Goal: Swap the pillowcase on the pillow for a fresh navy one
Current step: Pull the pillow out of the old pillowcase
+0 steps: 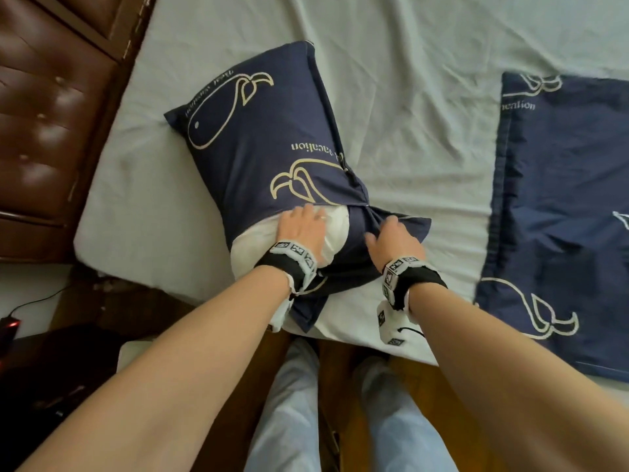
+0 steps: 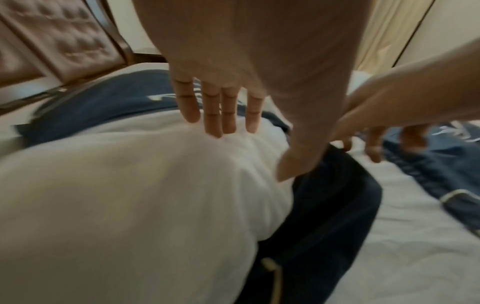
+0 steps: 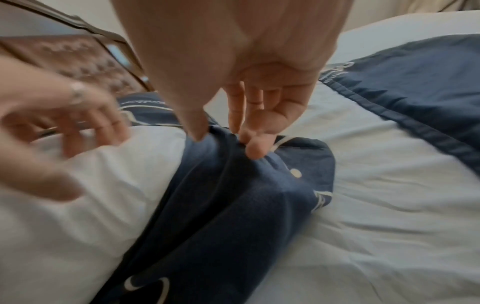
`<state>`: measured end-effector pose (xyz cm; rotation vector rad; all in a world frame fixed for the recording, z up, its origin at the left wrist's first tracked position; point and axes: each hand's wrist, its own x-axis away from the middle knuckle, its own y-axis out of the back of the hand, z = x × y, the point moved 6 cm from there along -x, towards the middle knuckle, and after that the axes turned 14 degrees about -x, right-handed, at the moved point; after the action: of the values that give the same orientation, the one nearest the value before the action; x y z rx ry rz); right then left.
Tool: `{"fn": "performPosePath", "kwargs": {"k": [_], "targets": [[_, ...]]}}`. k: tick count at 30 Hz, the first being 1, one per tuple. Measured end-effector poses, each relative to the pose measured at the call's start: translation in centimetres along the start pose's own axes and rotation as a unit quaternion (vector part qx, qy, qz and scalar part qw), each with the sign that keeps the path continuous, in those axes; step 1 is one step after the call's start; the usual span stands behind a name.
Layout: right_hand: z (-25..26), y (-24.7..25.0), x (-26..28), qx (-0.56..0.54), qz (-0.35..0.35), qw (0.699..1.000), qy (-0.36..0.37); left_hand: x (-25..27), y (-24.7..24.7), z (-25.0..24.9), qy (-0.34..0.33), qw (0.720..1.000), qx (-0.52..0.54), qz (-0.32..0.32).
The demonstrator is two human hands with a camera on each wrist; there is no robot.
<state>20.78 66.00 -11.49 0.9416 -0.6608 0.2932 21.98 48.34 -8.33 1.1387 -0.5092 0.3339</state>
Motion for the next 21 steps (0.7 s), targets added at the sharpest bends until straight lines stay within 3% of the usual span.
{"fn": "performPosePath", "kwargs": {"k": [2,10,13,21], "targets": [[0.9,-0.9,-0.1,-0.001,0.009,1.000,0.016,-0.5,0.9,-2.3,-0.028,0.999,0.010,-0.020],[-2.6,-4.2,-2.2,0.054,0.055,0.996,-0.044,-3.5,-3.1,-3.0,0.001,0.998,0.065,0.027],[-2.4,-6.2,-2.9,0.053,0.063,0.997,-0.010,-3.7,-3.8,-2.9,-0.011,0.998,0.045,0.043],[-0.7,-4.8,-0.7,0.072,0.043,0.996,-0.012,-1.5,-2.3,0.8,-0.010,1.000,0.015,0.020]]}}
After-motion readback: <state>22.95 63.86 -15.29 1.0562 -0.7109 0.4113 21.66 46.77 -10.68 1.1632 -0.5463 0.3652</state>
